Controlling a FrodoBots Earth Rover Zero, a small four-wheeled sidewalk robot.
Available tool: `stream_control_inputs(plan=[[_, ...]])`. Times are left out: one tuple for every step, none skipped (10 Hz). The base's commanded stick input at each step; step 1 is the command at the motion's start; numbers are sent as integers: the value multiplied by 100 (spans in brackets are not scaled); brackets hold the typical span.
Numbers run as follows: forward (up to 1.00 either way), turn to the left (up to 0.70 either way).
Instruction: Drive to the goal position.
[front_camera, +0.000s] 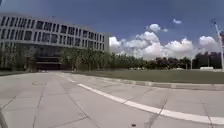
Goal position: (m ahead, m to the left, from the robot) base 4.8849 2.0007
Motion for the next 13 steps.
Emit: stream_control_inputs(plan=[[100, 27], [100, 27], [100, 27], [100, 27], [100, 27], [100, 27], [100, 27], [100, 27], [100, 27], [100, 27], [100, 27], [100, 27], [100, 27]])
